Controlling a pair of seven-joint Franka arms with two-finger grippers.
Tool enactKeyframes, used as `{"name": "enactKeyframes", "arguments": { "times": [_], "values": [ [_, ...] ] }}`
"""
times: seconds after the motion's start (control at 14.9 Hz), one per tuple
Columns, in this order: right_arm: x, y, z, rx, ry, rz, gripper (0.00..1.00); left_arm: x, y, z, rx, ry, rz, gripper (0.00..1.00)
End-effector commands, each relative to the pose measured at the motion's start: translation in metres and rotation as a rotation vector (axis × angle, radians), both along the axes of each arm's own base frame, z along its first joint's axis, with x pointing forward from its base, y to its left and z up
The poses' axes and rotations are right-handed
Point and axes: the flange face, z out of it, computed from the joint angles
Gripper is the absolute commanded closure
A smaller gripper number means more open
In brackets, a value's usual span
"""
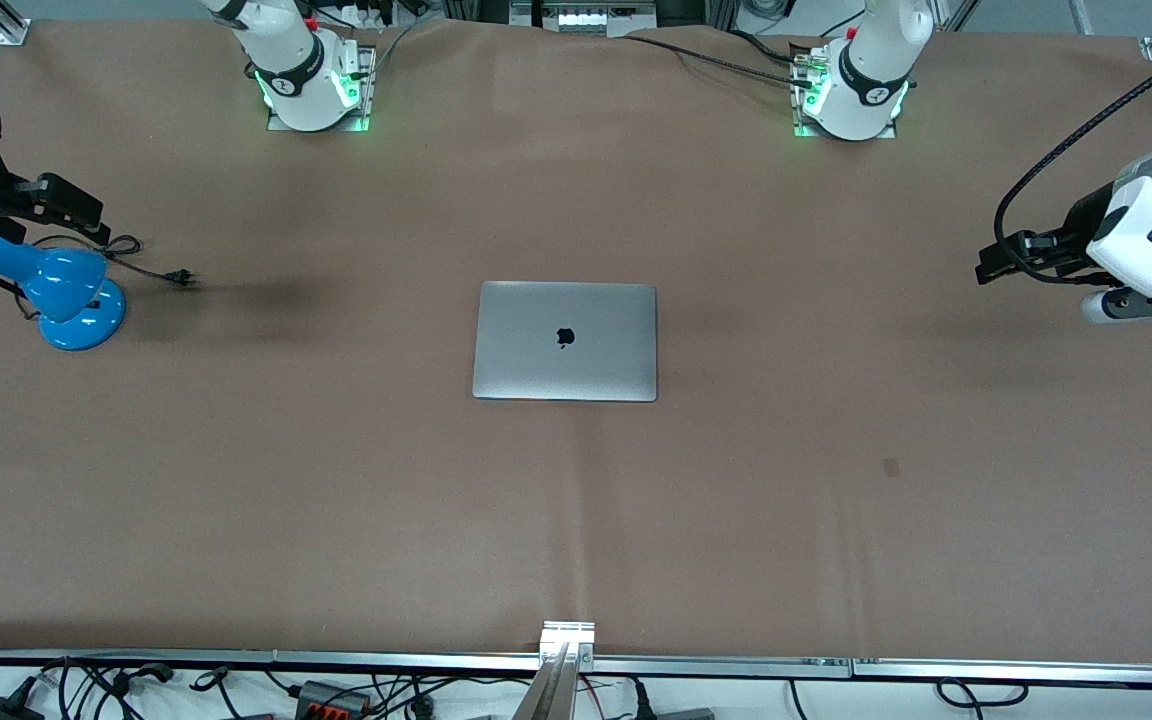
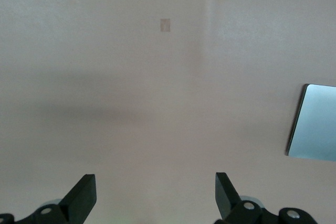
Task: Close laptop with both arms from behind
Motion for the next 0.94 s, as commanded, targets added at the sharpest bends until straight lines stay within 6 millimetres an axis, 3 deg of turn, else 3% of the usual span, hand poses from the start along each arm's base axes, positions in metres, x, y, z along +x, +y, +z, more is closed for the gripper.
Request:
{"name": "enactKeyframes", "arguments": {
  "times": [0.0, 0.87],
  "values": [
    [0.0011, 0.0027, 0.0017, -0.016, -0.035, -0.006, 0.00, -0.0045, -0.0007, 0.0057, -0.016, -0.003, 0.012, 0.00],
    [-0.0038, 0.0048, -0.0016, -0.003, 0.007, -0.021, 0.00, -0.0030, 0.0011, 0.0047, -0.017, -0.003, 0.014, 0.00]
  ]
}}
